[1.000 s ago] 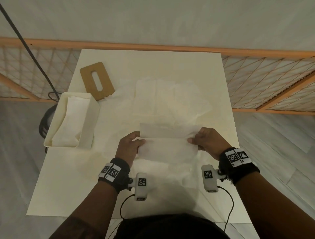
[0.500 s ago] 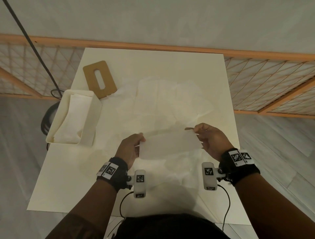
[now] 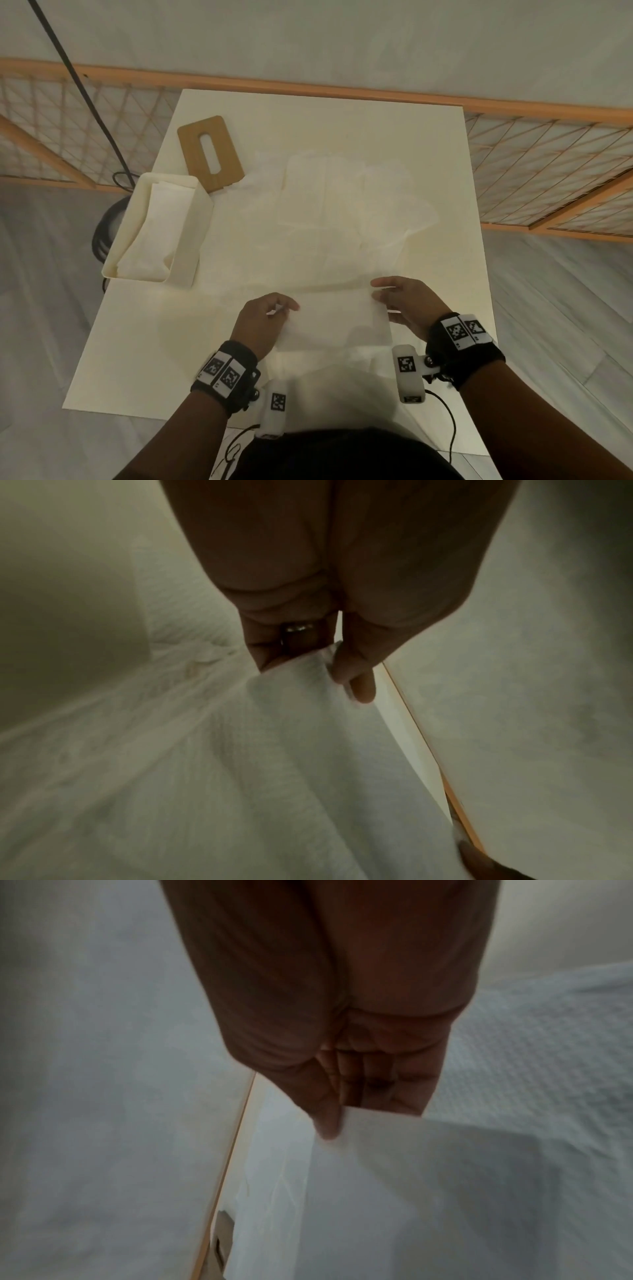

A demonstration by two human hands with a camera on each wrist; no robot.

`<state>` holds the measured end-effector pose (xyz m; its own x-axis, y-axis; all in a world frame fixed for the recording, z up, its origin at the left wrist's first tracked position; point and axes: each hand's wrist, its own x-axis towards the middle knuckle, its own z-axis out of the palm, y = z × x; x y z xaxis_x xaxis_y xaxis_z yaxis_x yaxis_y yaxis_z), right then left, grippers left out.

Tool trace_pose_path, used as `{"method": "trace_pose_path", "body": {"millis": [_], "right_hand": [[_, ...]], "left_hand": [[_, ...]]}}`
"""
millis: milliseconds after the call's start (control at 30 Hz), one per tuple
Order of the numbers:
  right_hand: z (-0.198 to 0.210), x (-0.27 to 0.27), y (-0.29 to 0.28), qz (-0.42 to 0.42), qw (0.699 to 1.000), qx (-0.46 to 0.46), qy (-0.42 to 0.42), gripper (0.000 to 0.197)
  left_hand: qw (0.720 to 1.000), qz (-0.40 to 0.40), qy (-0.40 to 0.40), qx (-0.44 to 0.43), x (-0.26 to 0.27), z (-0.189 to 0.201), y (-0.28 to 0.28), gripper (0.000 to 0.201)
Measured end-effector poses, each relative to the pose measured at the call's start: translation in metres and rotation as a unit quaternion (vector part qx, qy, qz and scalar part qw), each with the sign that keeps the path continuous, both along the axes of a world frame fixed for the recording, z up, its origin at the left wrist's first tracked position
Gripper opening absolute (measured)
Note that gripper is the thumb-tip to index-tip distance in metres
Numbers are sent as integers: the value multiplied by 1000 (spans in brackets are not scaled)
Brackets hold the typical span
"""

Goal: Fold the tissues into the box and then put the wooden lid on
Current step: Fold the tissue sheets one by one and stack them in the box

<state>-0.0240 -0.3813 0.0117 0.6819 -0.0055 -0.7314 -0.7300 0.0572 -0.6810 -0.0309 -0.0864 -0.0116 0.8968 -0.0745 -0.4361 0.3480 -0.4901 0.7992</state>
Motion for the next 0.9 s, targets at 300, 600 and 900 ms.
{"method": "trace_pose_path", "body": {"millis": [300,600,900], "right_hand": [[6,4,-2,-10,1000,12,8,19],[5,2,-2,6,999,-45,1,22],[9,6,-6,33,996,71,32,23]], "left_hand": [[921,124,194,-314,13,20,1,43],[952,99,181,-225,14,23,-6,28],[950,108,206,-207,15,21,-9,28]]}}
